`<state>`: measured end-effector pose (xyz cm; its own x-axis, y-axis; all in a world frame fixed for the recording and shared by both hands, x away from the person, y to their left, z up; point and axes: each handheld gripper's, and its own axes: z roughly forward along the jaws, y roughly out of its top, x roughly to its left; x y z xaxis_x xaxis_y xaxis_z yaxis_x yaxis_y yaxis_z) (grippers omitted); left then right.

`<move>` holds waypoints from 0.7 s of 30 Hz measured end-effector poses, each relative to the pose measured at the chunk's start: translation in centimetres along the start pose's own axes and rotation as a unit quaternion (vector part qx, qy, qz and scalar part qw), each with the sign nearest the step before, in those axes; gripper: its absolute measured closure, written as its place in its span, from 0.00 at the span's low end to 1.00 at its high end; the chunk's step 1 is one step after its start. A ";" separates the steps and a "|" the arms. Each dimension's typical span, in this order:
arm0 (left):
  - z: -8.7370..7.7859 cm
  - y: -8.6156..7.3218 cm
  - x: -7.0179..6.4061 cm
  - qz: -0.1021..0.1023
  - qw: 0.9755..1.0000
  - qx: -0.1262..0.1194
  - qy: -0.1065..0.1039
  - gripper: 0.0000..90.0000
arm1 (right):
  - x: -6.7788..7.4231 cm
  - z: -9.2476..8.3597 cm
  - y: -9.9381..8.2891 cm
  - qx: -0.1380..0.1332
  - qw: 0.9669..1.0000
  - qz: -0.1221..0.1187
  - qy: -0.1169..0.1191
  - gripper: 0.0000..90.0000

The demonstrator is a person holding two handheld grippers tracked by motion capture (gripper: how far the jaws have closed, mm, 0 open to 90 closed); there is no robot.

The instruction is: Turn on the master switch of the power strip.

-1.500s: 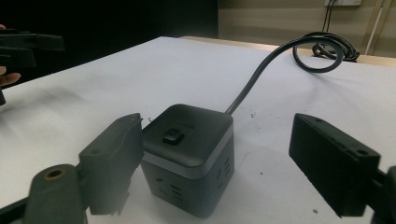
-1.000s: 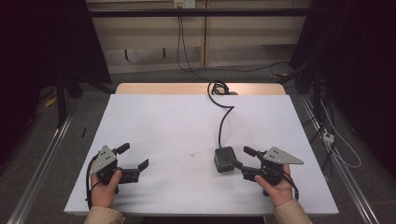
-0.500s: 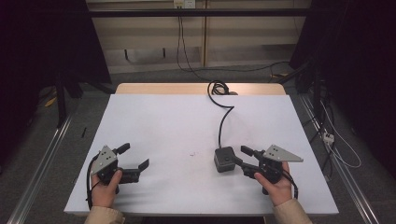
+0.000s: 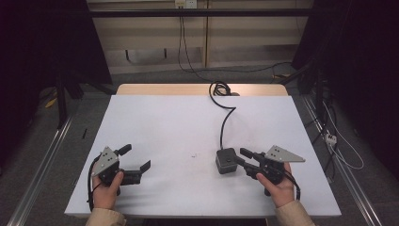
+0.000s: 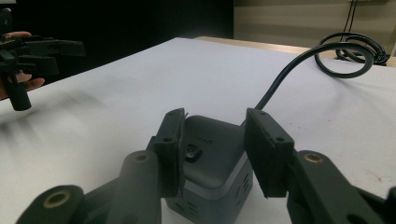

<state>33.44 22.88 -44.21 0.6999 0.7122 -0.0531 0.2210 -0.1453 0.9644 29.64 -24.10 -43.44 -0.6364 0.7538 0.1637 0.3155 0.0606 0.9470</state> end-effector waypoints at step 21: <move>0.1 0.0 0.0 0.005 1.000 0.001 0.000 0.04 | 0.1 0.1 0.0 0.005 1.000 -0.003 0.011 0.79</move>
<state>33.48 22.81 -44.19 0.7022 0.7106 -0.0445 0.2165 -0.1535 0.9641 29.65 -23.90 -43.41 -0.6544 0.7381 0.1642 0.3186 0.0722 0.9451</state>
